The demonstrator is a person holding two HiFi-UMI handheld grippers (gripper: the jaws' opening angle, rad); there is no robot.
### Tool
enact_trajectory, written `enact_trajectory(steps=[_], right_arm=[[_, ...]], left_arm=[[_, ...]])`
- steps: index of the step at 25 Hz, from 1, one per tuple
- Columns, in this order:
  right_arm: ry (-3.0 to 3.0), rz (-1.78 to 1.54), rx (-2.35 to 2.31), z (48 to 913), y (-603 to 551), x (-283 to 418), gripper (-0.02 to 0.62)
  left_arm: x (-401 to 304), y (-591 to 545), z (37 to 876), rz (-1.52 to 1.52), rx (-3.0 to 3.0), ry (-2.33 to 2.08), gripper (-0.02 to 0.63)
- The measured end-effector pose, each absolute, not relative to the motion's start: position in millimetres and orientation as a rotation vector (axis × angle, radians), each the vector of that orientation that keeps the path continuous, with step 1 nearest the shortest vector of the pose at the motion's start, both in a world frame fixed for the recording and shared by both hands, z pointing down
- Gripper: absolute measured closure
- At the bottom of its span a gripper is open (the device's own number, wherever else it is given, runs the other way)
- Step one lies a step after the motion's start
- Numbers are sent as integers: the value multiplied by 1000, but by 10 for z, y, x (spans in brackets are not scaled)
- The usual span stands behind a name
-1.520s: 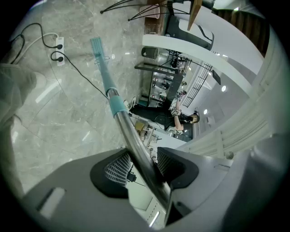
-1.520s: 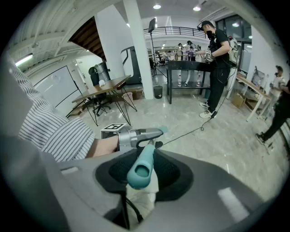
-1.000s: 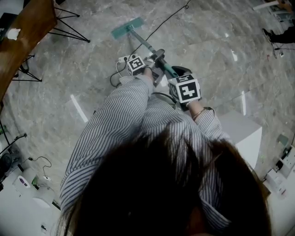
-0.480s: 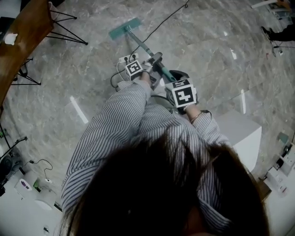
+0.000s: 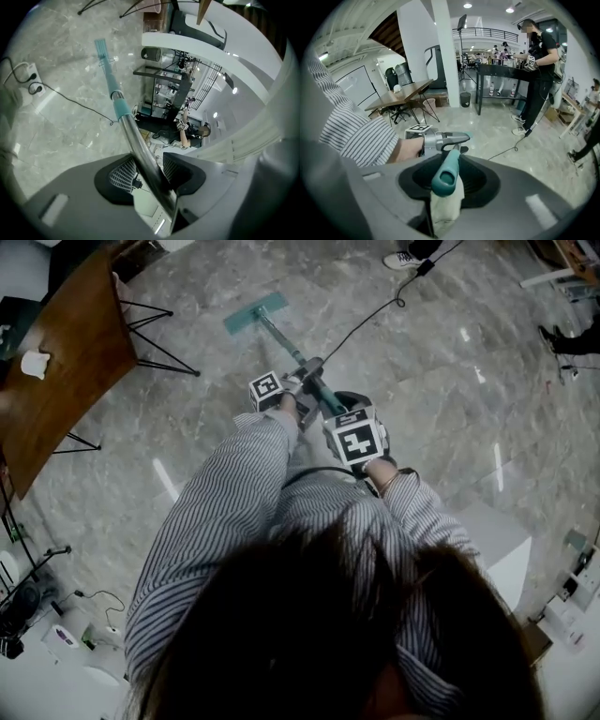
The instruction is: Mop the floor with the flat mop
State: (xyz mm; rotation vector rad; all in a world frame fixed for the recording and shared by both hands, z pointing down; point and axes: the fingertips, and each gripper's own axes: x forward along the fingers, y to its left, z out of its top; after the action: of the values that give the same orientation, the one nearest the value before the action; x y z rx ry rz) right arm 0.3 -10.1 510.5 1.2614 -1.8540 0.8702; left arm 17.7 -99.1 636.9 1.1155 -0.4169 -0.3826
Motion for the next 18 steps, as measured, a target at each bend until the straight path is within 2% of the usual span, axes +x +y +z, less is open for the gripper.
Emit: enact_trajectory(steps=[6,13,18], right_arm=[[-1859,855,1251,5143,-1442,-256,480],[-1887,856,1262,5324,-2907,-539,482],[-1878,882,1261,5444,-3340,-694,480]], left_arm=[[-50,-2264,6393,-166,1214,-326,420],[-427,-3806,6564,-321,1225,-444,419],[-618,-4273,6670,-359,1195,-490,426]])
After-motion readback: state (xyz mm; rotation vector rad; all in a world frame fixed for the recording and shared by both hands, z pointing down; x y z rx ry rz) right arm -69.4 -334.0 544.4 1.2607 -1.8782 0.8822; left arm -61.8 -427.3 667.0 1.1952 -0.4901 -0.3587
